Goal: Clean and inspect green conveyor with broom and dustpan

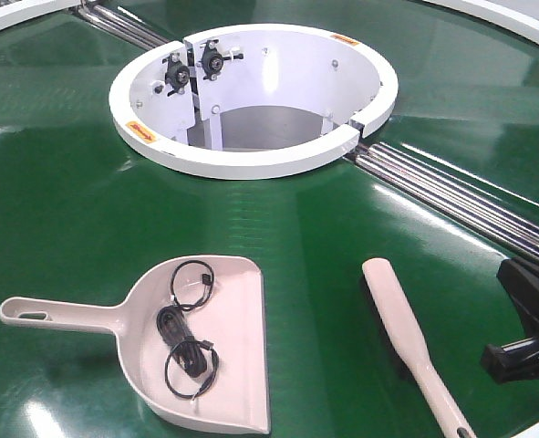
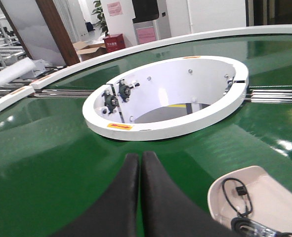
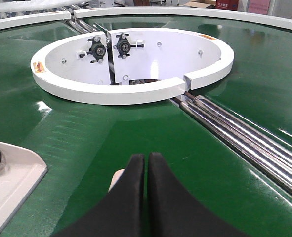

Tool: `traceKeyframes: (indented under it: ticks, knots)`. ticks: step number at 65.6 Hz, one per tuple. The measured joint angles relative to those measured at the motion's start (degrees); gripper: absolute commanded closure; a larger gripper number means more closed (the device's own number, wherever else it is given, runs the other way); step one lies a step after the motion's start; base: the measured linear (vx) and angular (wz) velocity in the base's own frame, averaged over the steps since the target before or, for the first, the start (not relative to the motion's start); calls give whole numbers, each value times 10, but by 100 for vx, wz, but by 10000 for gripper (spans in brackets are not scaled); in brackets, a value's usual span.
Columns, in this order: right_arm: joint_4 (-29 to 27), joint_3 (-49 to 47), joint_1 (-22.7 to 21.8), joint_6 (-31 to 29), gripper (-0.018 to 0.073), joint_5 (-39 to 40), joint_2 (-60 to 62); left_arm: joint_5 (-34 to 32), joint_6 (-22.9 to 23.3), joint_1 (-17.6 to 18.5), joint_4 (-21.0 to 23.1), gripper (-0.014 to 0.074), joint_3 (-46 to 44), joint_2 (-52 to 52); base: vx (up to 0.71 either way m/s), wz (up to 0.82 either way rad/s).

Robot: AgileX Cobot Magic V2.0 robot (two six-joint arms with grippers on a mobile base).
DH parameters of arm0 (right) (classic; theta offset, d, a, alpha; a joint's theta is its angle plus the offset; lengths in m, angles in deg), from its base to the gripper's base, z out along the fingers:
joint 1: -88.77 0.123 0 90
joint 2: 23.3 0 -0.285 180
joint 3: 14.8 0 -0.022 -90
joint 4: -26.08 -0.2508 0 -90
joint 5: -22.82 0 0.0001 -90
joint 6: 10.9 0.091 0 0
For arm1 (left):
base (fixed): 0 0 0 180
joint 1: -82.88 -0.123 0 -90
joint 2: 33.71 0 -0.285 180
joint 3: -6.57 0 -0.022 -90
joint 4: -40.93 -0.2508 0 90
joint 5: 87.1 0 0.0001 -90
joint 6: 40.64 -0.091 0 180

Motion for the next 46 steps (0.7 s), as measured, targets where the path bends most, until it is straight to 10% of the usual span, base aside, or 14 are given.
traceKeyframes:
  ticks: [21, 46]
  knots:
    - [0, 0, 0, 0, 565, -1, 0, -12, 159, -77, -32, 620, 33, 24, 0, 0]
    - [0, 0, 0, 0, 565, -2, 0, -74, 176, -126, -32, 620, 255, 191, 0, 0]
